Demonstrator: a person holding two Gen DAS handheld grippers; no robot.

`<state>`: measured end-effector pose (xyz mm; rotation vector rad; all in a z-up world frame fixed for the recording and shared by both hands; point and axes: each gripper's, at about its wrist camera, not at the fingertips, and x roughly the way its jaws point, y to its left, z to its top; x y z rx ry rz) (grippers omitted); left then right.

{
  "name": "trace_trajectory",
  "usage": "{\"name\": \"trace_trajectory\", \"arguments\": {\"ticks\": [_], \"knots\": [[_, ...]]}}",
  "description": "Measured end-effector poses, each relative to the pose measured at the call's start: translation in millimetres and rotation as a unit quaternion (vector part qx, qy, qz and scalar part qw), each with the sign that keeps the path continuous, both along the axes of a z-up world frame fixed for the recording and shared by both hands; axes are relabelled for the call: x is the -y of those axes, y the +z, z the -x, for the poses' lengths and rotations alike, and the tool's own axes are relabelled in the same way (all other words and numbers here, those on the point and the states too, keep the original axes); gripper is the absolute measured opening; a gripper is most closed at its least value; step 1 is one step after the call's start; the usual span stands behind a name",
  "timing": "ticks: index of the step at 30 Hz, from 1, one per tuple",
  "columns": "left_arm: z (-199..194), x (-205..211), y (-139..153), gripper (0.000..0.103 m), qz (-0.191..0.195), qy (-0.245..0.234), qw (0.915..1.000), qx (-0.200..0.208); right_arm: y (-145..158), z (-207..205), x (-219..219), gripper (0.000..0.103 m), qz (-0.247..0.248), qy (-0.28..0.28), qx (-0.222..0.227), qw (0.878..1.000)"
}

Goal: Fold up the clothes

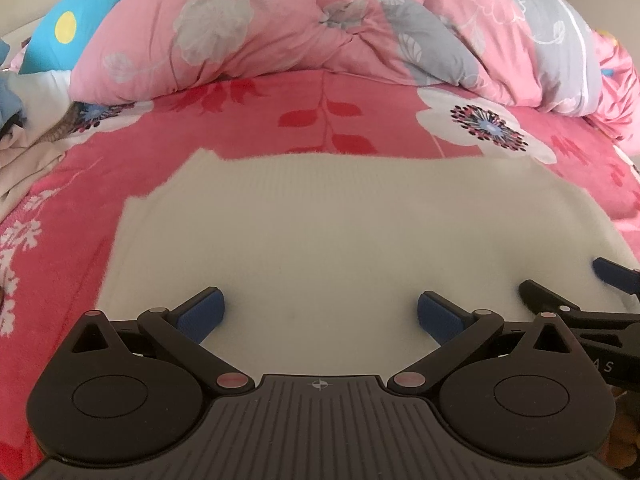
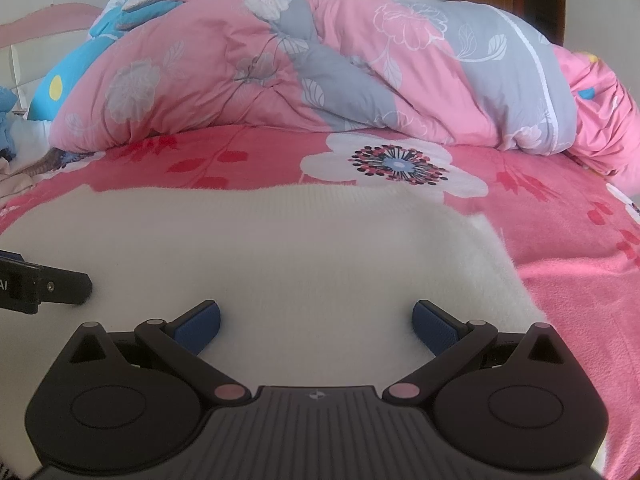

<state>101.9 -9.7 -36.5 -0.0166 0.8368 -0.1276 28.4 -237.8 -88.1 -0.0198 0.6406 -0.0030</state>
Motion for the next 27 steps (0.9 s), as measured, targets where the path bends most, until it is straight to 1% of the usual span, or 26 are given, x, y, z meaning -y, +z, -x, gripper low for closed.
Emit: {"name": "trace_trajectory", "arguments": {"ticks": [5, 11, 13, 19, 21, 25, 27], "knots": [[11.3, -1.6, 8.2, 0.103, -0.003, 0.000, 0.9999, 0.016, 0.2, 0.1, 0.1, 0.103, 0.000, 0.001, 0.000, 1.000], [56.0, 0.3, 33.8, 0.103, -0.007, -0.024, 0.9967, 0.078, -1.2, 1.3, 0.1, 0.103, -0.001, 0.002, 0.004, 1.000], [70.8, 0.5, 38.9, 0.103, 0.002, -0.031, 0.9956, 0.088, -1.4, 1.7, 0.0, 0.103, -0.001, 0.002, 0.006, 1.000], [110.7, -11.2, 47.2, 0.103, 0.072, -0.028, 0.9909, 0.110, -1.9, 2.9, 0.0, 0.103, -0.001, 0.003, 0.010, 1.000], [121.9, -14.9, 49.0, 0.103, 0.079, -0.028, 0.9897, 0.116, -2.1, 3.2, -0.1, 0.103, -0.001, 0.003, 0.011, 1.000], [146.7, -22.2, 49.3, 0.103, 0.068, -0.039, 0.9869, 0.141, -2.4, 3.9, -0.2, 0.103, -0.001, 0.003, 0.013, 1.000], [156.2, -26.1, 44.8, 0.103, 0.066, -0.037, 0.9870, 0.142, -2.5, 4.0, -0.4, 0.103, -0.001, 0.003, 0.013, 1.000]]}}
